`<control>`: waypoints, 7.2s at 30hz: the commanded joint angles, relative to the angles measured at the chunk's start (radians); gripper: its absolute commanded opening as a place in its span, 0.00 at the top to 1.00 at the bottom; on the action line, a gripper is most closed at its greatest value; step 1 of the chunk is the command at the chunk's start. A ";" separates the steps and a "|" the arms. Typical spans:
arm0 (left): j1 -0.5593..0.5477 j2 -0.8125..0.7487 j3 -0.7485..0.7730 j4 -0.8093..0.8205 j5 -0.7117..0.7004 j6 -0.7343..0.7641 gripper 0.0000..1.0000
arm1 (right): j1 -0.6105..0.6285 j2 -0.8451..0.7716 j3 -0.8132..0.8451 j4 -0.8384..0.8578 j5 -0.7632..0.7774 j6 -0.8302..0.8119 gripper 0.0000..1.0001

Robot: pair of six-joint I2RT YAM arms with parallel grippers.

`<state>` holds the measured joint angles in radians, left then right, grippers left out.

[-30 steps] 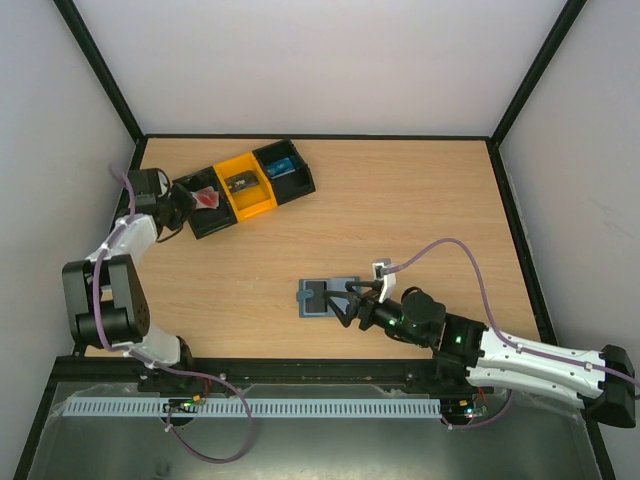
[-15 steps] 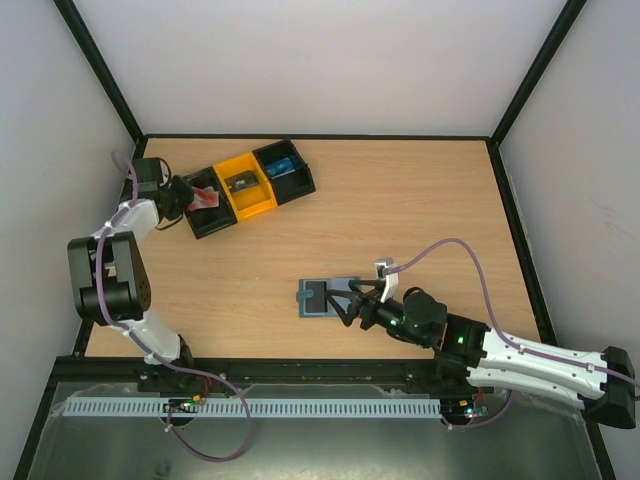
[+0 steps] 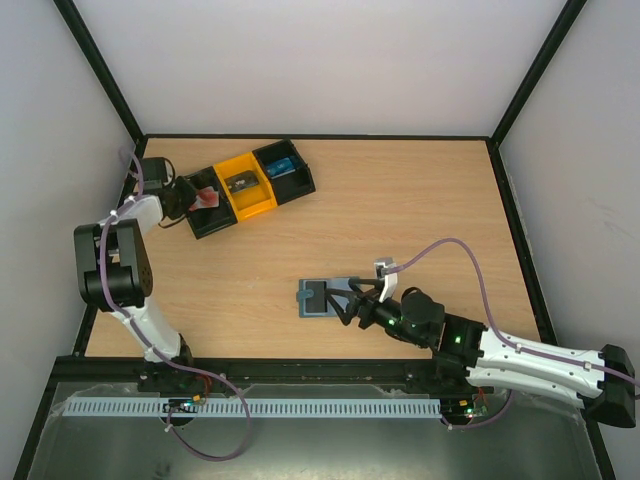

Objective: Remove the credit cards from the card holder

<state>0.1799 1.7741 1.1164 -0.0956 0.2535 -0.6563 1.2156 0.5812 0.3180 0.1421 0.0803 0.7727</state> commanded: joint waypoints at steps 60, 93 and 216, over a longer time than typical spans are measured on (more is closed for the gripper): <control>-0.339 -0.624 -0.494 0.066 0.245 -0.093 0.32 | -0.001 0.131 0.104 -0.333 0.263 0.130 0.02; -1.010 -0.416 -0.763 0.560 0.094 -0.385 0.68 | -0.155 0.576 -0.041 0.248 -0.127 0.203 0.79; -1.070 -0.435 -0.711 0.287 -0.092 -0.354 0.77 | -0.211 0.906 -0.140 0.684 -0.249 0.330 0.86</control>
<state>-0.8871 1.3861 0.3985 0.2920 0.2249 -1.0199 1.0119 1.4689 0.1864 0.7933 -0.1860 1.1042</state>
